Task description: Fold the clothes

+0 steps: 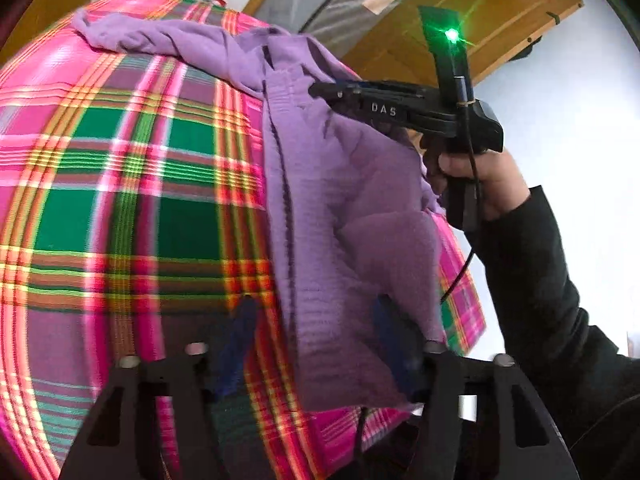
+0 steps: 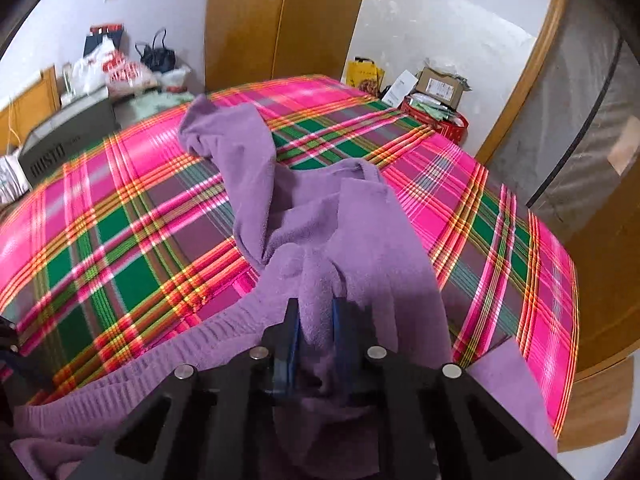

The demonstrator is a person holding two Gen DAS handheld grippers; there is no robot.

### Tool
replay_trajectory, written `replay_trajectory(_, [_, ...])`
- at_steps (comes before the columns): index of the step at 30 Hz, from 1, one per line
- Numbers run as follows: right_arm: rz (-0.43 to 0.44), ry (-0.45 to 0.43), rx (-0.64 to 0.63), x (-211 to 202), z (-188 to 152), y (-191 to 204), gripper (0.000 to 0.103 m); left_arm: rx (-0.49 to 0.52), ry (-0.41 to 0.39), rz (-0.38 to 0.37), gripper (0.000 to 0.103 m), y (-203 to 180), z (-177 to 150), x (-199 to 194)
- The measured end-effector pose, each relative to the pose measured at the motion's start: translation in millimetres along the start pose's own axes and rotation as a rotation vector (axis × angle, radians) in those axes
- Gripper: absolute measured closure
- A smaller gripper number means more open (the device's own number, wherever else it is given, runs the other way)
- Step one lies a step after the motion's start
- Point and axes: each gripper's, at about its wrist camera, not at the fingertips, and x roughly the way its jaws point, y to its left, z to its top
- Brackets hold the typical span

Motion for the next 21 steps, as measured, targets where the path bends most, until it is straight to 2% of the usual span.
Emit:
replay_trajectory(2, [0.003,-0.027,0.018,-7.8,-4.4,-3.2,0.093,0.005,0.000,0.000,0.067,0.3,2.5,2.6])
replay_trajectory(3, [0.005,-0.042,0.029,-12.2,-5.5,-5.1,0.093,0.005,0.008,-0.004,0.073,-0.1,1.6,3.9])
replay_trajectory(4, [0.010,-0.057,0.040,-15.8,-4.6,-7.0,0.093,0.003,0.017,-0.008,0.075,-0.2,0.2,5.0])
replay_trajectory(8, [0.026,-0.114,0.069,-29.1,0.7,-10.5,0.094,0.000,0.007,-0.008,0.076,0.4,-5.2,-0.3])
replay_trajectory(15, [0.018,-0.233,0.072,-56.0,23.0,-2.8,0.094,0.036,-0.095,0.051,0.077,0.7,-8.5,-36.3])
replay_trajectory(21, [0.026,-0.331,0.058,-78.5,59.6,10.9,0.095,0.014,-0.227,0.140,0.077,21.9,-13.2,-96.3])
